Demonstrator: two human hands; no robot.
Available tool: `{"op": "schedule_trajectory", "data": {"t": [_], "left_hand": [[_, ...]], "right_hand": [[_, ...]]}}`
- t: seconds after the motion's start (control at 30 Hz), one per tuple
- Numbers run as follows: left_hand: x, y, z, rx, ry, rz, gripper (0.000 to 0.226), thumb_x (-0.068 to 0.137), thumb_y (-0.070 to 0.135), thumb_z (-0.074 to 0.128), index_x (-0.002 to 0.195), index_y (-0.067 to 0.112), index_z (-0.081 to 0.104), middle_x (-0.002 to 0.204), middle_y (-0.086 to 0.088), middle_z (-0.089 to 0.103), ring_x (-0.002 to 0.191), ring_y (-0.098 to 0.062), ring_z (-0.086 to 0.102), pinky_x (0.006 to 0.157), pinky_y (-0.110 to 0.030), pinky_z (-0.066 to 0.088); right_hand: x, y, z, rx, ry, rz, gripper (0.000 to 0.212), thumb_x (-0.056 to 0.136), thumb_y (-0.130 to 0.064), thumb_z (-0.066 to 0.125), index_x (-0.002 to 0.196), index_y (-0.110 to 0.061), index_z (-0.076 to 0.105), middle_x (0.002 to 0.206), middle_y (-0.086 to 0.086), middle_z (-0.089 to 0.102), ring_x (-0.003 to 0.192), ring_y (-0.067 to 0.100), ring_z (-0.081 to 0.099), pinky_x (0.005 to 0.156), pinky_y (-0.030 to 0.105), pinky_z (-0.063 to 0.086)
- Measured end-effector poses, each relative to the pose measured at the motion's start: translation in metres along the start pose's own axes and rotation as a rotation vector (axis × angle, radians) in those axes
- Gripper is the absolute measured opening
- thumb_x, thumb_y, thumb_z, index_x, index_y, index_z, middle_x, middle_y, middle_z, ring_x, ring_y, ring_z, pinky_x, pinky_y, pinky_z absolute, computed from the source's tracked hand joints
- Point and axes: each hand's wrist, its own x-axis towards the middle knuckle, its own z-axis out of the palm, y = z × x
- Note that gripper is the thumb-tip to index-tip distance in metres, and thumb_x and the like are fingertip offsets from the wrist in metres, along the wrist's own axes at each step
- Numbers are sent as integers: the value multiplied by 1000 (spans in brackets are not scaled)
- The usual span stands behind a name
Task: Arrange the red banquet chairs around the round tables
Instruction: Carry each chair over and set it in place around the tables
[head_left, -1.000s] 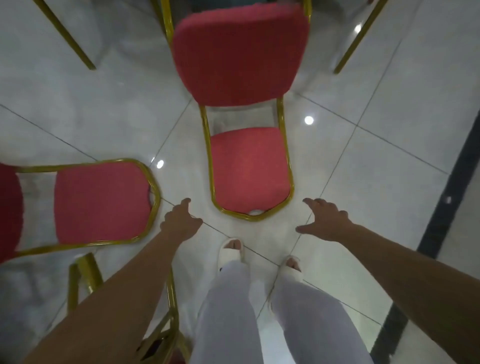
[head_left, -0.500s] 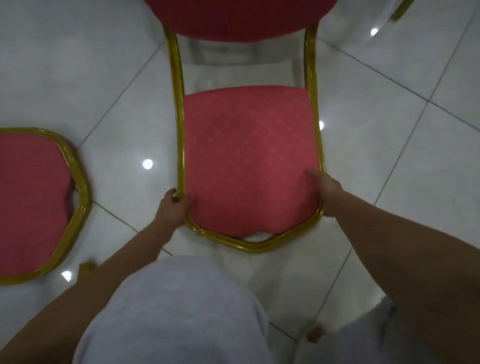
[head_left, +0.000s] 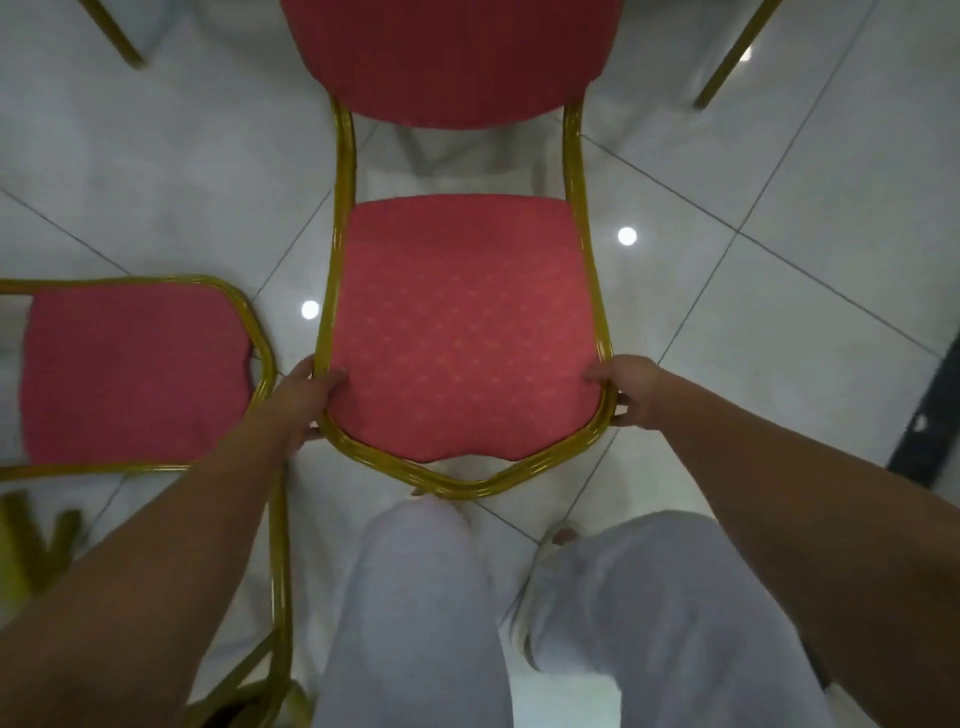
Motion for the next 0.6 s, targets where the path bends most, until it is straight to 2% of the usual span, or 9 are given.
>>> {"op": "schedule_trajectory", "data": {"t": [0.07, 0.2, 0.23, 0.3, 0.37, 0.43, 0.47, 0.53, 0.6], "left_hand": [[-74, 26, -15, 30, -2, 5, 51, 95, 40, 58, 142, 45, 38, 119, 6, 61, 94, -15, 60, 60, -31, 50], [-226, 88, -43, 23, 5, 28, 65, 96, 25, 58, 147, 47, 26, 127, -2, 56, 103, -23, 59, 70, -35, 48], [-261, 103, -47, 9, 21, 40, 65, 95, 23, 57, 147, 47, 27, 118, -3, 61, 91, -20, 60, 67, -34, 46], [-318, 135, -56, -24, 67, 108, 61, 94, 19, 58, 145, 43, 33, 84, -1, 63, 66, -13, 53, 58, -29, 43], [-361, 167, -65, -104, 99, 181, 56, 94, 15, 59, 142, 36, 42, 68, -1, 57, 56, -13, 49, 49, -24, 42], [-393, 200, -73, -227, 75, 241, 53, 93, 11, 59, 140, 30, 46, 76, -4, 57, 62, -15, 53, 47, -25, 47], [-406, 213, -75, -292, 39, 272, 51, 93, 11, 60, 140, 28, 46, 84, -5, 59, 70, -16, 58, 53, -29, 51], [-427, 235, -76, -410, 4, 339, 48, 92, 17, 62, 136, 28, 49, 105, -5, 60, 90, -21, 64, 69, -35, 55], [-439, 255, -74, -428, -6, 419, 46, 91, 20, 65, 132, 35, 50, 117, -2, 59, 103, -26, 62, 79, -38, 57]], "right_hand": [[-74, -14, -16, -38, -10, 10, 34, 83, -7, 71, 115, -12, 59, 109, 6, 63, 96, 25, 60, 64, 37, 50], [-227, -51, -54, -97, -40, -37, 28, 83, -4, 72, 108, -12, 59, 109, 6, 63, 92, 21, 60, 63, 32, 50], [-261, -63, -65, -105, -33, -66, 27, 84, -4, 70, 108, -12, 60, 107, 6, 62, 89, 20, 59, 62, 30, 50], [-321, -91, -86, -129, -20, -136, 25, 87, -7, 68, 110, -13, 60, 102, 6, 61, 84, 17, 58, 61, 27, 50], [-370, -122, -102, -127, -27, -204, 23, 89, -10, 67, 108, -18, 57, 96, 6, 58, 79, 16, 55, 55, 25, 49], [-409, -152, -109, -81, -22, -286, 27, 90, -18, 66, 112, -26, 51, 92, 5, 56, 76, 17, 54, 52, 24, 49], [-423, -164, -110, -100, -9, -337, 27, 91, -26, 64, 114, -28, 51, 95, 4, 56, 81, 19, 55, 56, 27, 51], [-442, -183, -107, -160, 29, -462, 33, 92, -44, 58, 121, -30, 53, 110, -1, 53, 100, 23, 53, 75, 38, 51], [-449, -202, -101, -163, 42, -629, 49, 94, -51, 53, 139, -34, 43, 123, -8, 45, 110, 21, 45, 86, 42, 45]]}}
